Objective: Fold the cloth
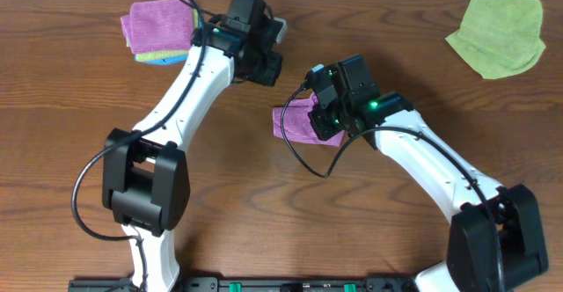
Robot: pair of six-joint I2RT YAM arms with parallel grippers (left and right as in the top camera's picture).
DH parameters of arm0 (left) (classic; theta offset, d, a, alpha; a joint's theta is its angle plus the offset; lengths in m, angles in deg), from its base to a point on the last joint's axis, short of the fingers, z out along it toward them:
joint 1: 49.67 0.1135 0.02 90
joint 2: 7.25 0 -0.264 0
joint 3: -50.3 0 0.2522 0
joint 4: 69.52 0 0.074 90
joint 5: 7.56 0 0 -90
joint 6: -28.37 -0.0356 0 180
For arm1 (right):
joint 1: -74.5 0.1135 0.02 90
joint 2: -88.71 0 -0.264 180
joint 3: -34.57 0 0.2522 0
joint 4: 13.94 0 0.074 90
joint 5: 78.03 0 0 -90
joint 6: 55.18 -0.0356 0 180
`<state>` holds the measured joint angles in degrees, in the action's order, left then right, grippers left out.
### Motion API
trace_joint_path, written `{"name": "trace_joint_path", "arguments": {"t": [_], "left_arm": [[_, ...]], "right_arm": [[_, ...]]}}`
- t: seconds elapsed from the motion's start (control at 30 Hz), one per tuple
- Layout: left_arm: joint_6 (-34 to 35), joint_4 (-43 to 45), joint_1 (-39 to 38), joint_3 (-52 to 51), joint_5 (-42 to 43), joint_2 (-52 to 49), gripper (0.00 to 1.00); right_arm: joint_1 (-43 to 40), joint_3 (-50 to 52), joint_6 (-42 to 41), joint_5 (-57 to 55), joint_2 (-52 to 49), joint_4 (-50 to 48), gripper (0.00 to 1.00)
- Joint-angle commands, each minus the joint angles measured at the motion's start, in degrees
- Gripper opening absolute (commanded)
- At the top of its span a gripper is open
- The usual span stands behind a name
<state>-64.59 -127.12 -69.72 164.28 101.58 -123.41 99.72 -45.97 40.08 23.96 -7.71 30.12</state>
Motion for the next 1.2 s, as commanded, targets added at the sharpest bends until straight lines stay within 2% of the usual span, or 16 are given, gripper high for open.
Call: {"name": "trace_joint_path", "arguments": {"t": [0.0,0.47,1.17], "left_arm": [[0.2,-0.9,1.1,1.0,0.4,0.9,0.06],[0.2,-1.3,5.2,1.0,3.4,2.1,0.06],[0.2,-2.8,5.4,1.0,4.9,2.1,0.06]], "right_arm": [[0.4,-1.1,-0.5,2.4,-1.2,-0.5,0.01],[4.2,-1.1,-1.0,4.2,-7.8,-2.6,0.01],[4.8,-1.1,-3.1,1.4,-10.6,-8.3,0.01]]}}
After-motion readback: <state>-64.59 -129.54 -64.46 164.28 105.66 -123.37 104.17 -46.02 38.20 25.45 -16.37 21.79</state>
